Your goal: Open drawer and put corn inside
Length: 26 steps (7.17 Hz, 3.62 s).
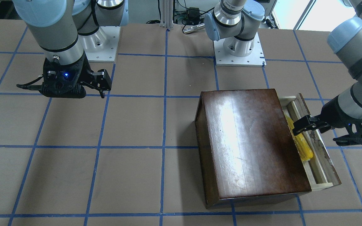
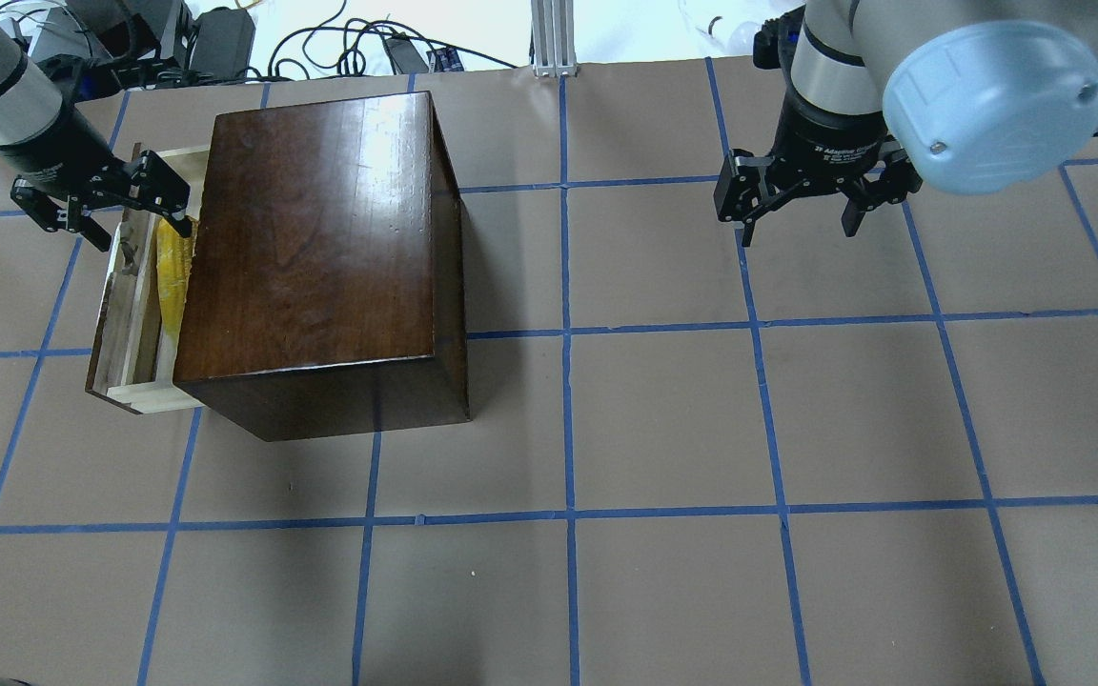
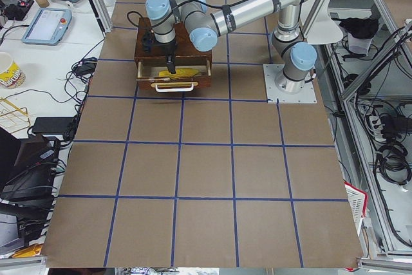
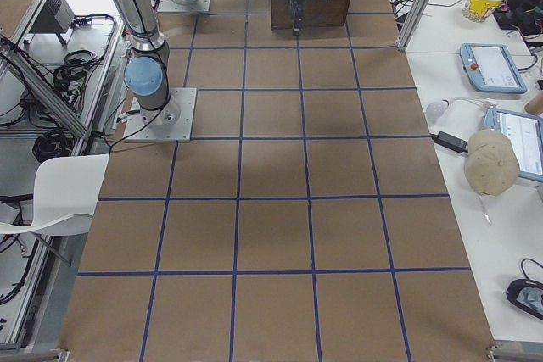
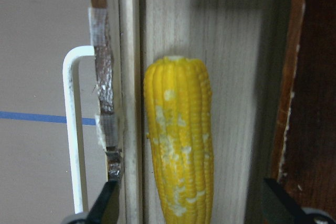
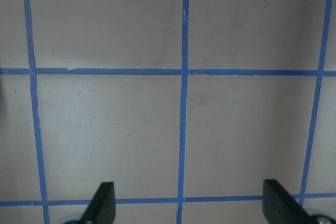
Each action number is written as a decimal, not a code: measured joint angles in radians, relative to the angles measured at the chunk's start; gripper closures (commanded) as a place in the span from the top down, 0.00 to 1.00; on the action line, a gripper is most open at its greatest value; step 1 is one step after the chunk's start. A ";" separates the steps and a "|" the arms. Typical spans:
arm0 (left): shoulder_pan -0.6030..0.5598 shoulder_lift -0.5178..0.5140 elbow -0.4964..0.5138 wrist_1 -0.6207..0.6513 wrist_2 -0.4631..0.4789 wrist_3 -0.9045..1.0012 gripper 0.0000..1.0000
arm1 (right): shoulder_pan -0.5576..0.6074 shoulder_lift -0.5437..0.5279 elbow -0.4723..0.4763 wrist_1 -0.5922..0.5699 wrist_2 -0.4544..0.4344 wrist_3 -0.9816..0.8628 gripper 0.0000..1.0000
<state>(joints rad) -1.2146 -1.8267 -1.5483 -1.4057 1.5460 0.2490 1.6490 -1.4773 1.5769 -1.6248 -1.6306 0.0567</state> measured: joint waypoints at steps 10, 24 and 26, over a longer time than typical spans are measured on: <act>-0.280 0.254 0.007 -0.163 0.036 -0.145 1.00 | 0.000 0.000 0.000 0.000 0.002 0.000 1.00; -0.338 0.286 0.017 -0.234 0.040 -0.177 1.00 | 0.000 0.000 0.000 -0.001 0.000 0.000 1.00; -0.338 0.288 0.017 -0.233 0.043 -0.177 1.00 | 0.000 0.000 0.000 0.000 0.000 0.000 1.00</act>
<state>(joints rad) -1.5524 -1.5390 -1.5310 -1.6388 1.5895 0.0721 1.6490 -1.4772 1.5769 -1.6250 -1.6306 0.0568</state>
